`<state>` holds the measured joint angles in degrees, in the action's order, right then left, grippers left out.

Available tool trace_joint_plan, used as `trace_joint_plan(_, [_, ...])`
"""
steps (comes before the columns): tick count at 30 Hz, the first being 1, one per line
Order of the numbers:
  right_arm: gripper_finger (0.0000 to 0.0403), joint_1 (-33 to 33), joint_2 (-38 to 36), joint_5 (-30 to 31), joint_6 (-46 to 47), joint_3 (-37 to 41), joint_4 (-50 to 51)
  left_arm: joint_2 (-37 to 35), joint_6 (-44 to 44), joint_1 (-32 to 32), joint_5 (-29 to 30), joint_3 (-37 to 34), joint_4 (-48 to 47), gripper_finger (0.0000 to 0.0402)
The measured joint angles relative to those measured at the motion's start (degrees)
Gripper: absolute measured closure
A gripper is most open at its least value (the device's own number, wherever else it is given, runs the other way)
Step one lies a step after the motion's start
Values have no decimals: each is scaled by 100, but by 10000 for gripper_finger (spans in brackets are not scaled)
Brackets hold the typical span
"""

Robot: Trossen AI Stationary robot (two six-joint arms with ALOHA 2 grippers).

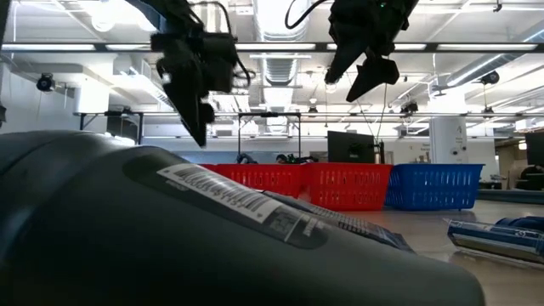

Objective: Pick & Place Travel size toiletries
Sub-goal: Put the black deodorant into the left red bin

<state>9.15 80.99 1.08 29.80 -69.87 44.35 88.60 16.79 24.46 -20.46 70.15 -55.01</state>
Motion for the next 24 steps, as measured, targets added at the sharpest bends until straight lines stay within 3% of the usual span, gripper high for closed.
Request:
trace_joint_plan(5, [44, 0, 0, 0, -4, 2, 1, -906, -216, -383, 13, -57, -635, 97])
trace_joint_plan(12, [52, 0, 0, 5, -168, 2, -1, -2198, -161, -1966, 654, -1146, -503, 97])
trace_joint_plan(17, [59, 0, 13, 11, -252, 2, -8, -2541, -1120, -3206, 743, -2073, 549, 97])
trace_joint_plan(24, [50, 0, 15, 13, -251, 16, -10, -2310, -2629, -4682, 1262, -2765, 2138, 97])
